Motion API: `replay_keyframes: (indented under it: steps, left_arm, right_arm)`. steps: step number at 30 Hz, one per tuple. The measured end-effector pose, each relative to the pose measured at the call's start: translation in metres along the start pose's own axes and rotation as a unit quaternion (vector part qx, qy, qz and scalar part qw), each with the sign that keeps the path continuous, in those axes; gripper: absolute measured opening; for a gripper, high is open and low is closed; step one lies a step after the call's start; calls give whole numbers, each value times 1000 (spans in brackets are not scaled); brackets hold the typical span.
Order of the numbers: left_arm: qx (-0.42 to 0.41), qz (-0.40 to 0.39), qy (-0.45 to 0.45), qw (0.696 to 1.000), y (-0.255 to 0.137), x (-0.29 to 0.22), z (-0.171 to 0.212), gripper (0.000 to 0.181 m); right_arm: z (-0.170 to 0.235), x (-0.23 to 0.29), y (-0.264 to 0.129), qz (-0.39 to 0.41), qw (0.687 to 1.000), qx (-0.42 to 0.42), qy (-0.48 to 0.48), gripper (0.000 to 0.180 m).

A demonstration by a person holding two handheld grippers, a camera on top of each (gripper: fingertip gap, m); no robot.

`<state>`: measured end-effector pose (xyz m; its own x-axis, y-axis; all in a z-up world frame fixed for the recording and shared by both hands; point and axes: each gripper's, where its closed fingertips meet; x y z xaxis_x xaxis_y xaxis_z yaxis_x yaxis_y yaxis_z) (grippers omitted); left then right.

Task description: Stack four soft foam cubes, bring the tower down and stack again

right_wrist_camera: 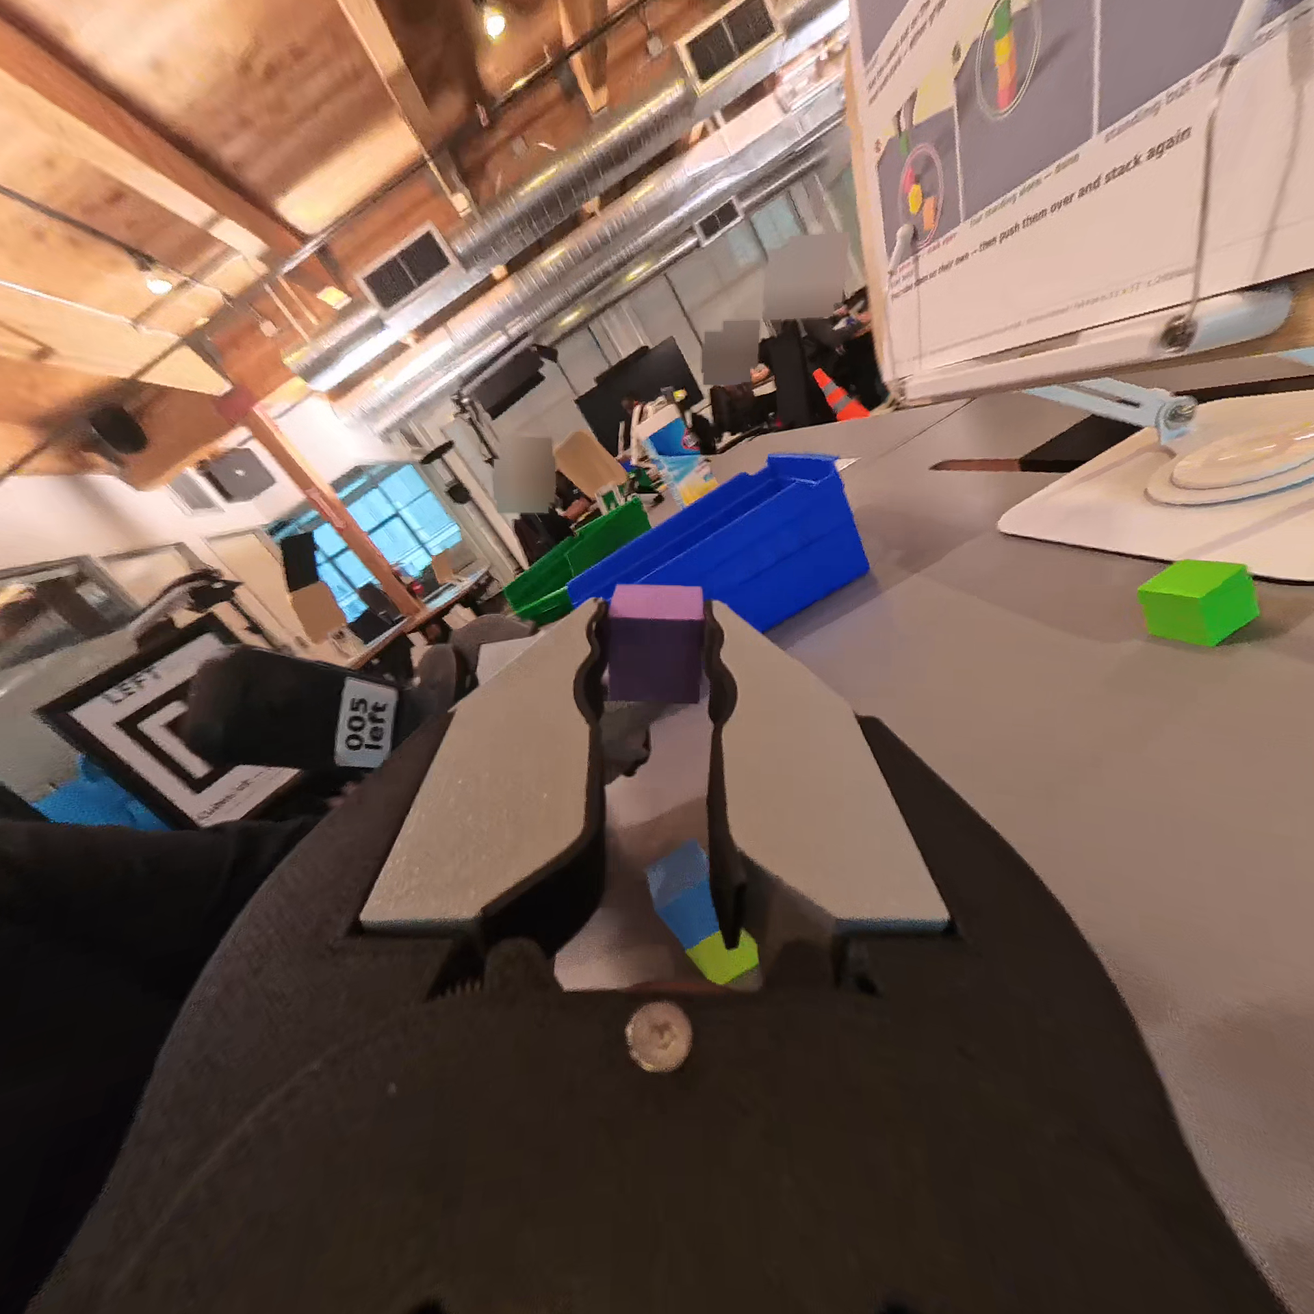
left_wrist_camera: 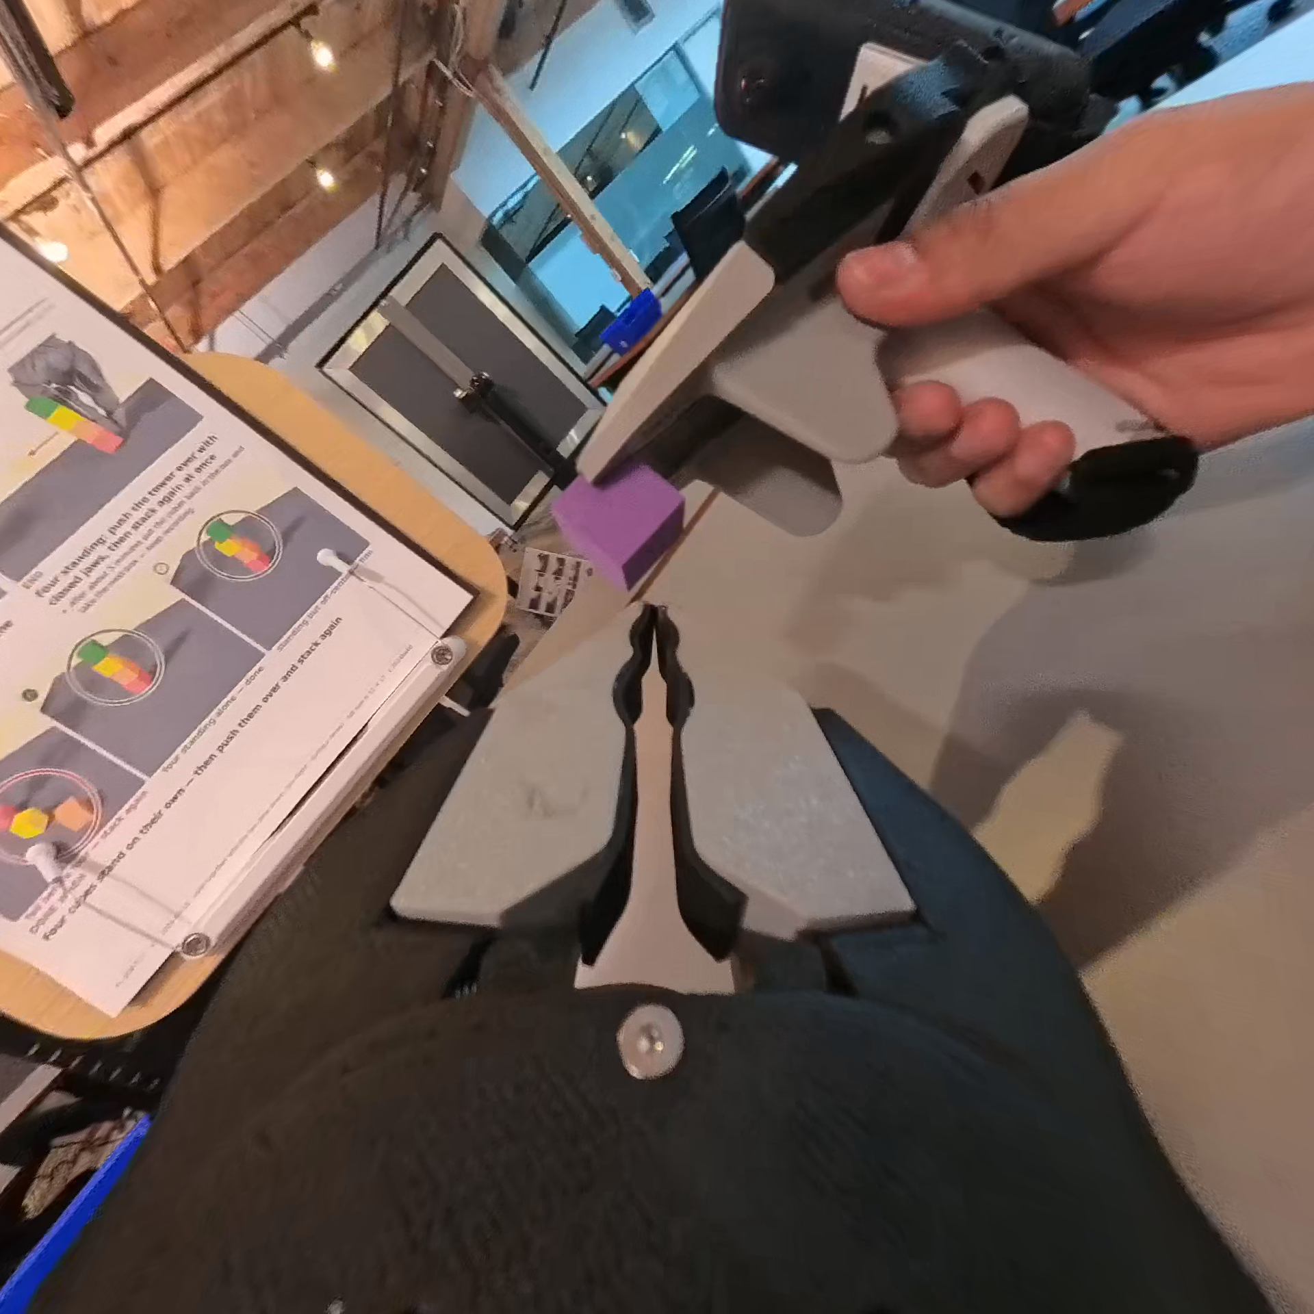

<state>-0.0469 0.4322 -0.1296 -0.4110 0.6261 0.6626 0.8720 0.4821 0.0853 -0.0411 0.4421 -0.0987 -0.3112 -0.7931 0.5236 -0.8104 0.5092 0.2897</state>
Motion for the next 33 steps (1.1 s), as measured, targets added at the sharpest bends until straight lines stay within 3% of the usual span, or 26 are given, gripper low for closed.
replay_keyframes:
  steps: [3, 11, 15, 20, 25, 33]
  left_arm:
    - [10, 6, -3, 1000, 2, -4, 1, 0]
    - [18, 19, -16, 1000, -6, 8, 7, 0]
    - [91, 32, -161, 982, -18, 28, 47, 0]
    - [196, 34, -319, 927, -28, 29, 110, 0]
    - [263, 57, -298, 916, -32, 9, 140, 0]
    - [287, 76, -298, 907, -34, -1, 146, 0]
  right_arm:
    - [3, -7, -4, 17, 1000, 17, -16, 23]
    - [13, 11, 0, -39, 998, 44, -21, 23]
    - [30, 34, -4, -123, 985, 94, -73, 23]
    - [66, 28, -6, -137, 966, 172, -133, 24]
    - [78, 26, -2, -150, 958, 177, -167, 24]
    - [92, 13, 1, -134, 956, 191, -175, 23]
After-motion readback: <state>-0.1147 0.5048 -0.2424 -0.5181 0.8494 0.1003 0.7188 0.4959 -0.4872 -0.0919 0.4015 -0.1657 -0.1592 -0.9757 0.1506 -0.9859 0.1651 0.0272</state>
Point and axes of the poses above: each gripper's, where its closed fingertips meet, y out along the fingers, z out of its underside, x = y × z across the jaws, and after that the axes turned 9 degrees about -x, right-handed
